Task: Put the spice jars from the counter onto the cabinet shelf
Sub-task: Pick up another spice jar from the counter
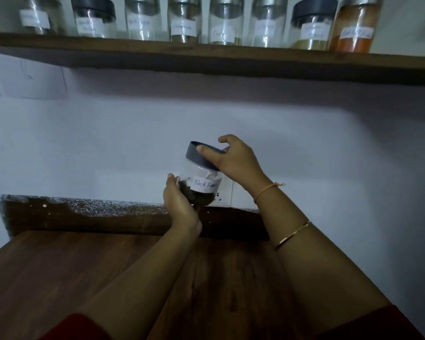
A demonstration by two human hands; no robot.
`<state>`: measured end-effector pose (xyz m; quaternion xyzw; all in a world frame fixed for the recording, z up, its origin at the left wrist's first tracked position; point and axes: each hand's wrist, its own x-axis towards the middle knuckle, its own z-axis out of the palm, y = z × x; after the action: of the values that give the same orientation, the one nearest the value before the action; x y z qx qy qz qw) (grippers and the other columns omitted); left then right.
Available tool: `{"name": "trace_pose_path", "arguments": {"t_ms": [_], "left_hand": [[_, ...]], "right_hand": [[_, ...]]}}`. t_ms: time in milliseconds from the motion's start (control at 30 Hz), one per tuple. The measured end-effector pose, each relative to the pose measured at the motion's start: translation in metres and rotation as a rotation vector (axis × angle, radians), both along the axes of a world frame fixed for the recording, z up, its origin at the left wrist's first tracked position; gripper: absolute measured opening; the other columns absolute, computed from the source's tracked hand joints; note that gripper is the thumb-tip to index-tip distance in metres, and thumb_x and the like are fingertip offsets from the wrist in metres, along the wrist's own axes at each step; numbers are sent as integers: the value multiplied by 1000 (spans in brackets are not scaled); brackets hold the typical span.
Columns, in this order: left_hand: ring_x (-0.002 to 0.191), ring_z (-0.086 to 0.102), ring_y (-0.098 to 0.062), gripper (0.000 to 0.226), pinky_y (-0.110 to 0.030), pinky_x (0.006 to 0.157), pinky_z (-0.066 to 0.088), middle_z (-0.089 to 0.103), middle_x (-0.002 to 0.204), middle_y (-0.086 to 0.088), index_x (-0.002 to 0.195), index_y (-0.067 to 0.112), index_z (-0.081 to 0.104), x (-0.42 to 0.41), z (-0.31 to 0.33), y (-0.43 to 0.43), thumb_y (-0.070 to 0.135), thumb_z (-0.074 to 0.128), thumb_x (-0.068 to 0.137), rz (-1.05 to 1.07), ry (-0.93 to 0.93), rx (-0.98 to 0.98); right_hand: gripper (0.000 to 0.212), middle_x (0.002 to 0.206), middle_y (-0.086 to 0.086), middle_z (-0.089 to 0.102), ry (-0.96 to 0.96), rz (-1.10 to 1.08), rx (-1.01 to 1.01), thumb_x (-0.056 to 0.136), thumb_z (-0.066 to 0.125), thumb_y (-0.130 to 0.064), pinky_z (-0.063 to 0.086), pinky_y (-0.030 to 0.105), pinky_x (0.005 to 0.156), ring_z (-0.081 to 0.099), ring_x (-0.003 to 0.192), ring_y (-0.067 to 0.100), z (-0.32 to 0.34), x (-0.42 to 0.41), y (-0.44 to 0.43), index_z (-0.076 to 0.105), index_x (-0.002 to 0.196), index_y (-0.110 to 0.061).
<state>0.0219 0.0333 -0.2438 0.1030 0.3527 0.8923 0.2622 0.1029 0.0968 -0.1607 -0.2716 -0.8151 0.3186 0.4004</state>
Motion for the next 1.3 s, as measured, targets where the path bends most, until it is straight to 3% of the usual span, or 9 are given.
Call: {"name": "trace_pose_path", "arguments": {"t_ms": [100,233,300,433,633,833,967,1133,1300], "left_hand": [[87,63,-30,42,-35,62,54,63,102,-13,111,13,53,20,20,3,48,42,91,-59,-17,60],[86,60,-27,38,-35,67,52,61,101,-11,111,16,54,42,45,1,46,44,89,-104,-30,109],[86,60,-27,33,-36,70,51,62,100,-10,106,18,55,51,55,0,45,43,89,-112,-22,143],[84,59,-27,27,-39,77,49,61,96,-10,98,20,54,67,74,-4,42,43,88,-142,-19,188],[86,59,-32,38,-51,83,51,64,100,-17,97,12,64,79,90,-7,41,41,86,-383,-95,235],[81,61,-33,42,-48,76,54,65,92,-18,98,10,65,83,97,-8,39,39,84,-616,-154,239],[83,60,-34,43,-55,76,50,65,89,-19,102,9,64,85,99,-7,37,40,81,-699,-178,222],[84,61,-33,42,-51,75,54,66,91,-19,98,9,66,93,99,-2,38,38,84,-655,-137,272],[87,61,-33,41,-51,82,52,65,96,-17,100,10,64,100,106,8,39,38,86,-411,-37,217]], "right_hand": [[66,117,4,64,54,-24,-9,74,65,-62,44,28,79,60,105,19,16,11,-2,62,117,-11],[63,80,16,70,202,40,-14,74,66,-61,50,31,68,64,71,16,36,26,-11,70,80,2],[52,68,4,67,256,79,-24,76,67,-57,47,23,62,60,64,8,43,34,-14,70,73,-5],[26,77,-7,62,368,218,-89,84,64,-45,49,23,67,60,75,9,50,46,-15,62,78,-20],[18,91,-4,61,595,526,-323,91,55,-38,50,25,71,57,88,13,55,63,-8,61,93,-22],[16,96,3,60,665,460,-288,87,60,-38,53,30,75,57,95,20,56,69,-6,61,88,-22],[13,95,1,59,658,363,-229,89,61,-35,51,30,72,57,94,20,57,73,-7,60,86,-23],[11,96,0,59,657,350,-204,91,58,-34,52,26,69,58,93,17,58,79,-6,58,89,-22],[18,100,-8,63,588,274,-216,92,48,-49,53,25,74,63,93,9,59,86,-6,55,98,-33]]}}
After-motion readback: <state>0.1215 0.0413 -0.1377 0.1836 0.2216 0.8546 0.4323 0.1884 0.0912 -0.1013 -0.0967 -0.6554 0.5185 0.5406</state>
